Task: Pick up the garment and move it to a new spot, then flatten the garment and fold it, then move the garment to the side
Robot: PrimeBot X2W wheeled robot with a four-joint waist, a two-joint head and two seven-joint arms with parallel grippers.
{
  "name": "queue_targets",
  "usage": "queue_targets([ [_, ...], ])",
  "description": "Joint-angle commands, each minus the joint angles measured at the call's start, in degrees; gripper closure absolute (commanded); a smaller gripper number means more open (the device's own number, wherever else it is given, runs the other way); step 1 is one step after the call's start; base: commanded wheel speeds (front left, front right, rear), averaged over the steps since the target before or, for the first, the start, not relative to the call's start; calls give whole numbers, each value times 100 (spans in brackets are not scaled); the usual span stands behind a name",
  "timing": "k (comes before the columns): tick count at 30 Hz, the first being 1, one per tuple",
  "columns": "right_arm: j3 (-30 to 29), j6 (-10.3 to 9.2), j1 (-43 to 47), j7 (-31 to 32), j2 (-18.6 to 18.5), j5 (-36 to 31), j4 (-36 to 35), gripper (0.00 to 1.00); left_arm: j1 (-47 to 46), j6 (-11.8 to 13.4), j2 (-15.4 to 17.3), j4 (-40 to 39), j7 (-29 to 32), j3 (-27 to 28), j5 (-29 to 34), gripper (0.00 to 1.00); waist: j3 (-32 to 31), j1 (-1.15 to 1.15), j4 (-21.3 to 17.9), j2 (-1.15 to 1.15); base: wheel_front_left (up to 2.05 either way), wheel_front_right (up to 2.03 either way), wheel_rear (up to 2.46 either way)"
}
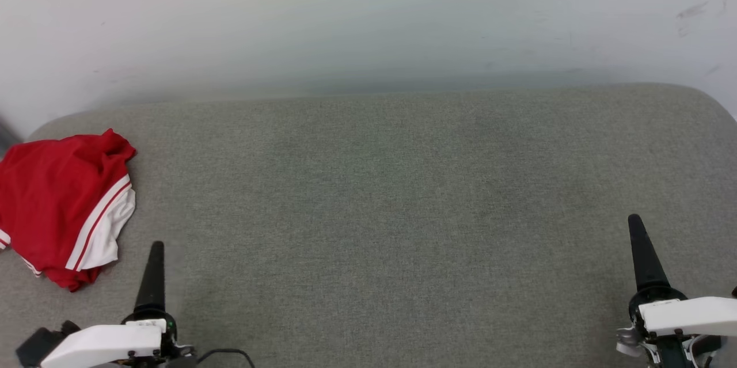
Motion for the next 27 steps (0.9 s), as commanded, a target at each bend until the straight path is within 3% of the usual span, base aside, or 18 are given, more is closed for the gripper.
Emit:
queue_targets([
  [1,14,1,-124,-65,-10,-346,-224,0,-115,-11,17,-209,-64,108,260,0,8,0,0,0,0,0,0],
  [7,68,1,-144,-192,-10,-1417,-639,0,-138,284,18,-706,-188,247,1180,0,33,0,-12,0,0,0,0],
  [20,389,2,-152,-441,-10,-3464,-1408,0,73,1063,20,-1747,-433,-531,3229,0,79,0,-28,0,0,0,0],
  [27,576,2,-113,-562,-9,-4250,-1628,0,220,1214,27,-1867,-558,-968,4128,0,82,0,-40,0,0,0,0],
])
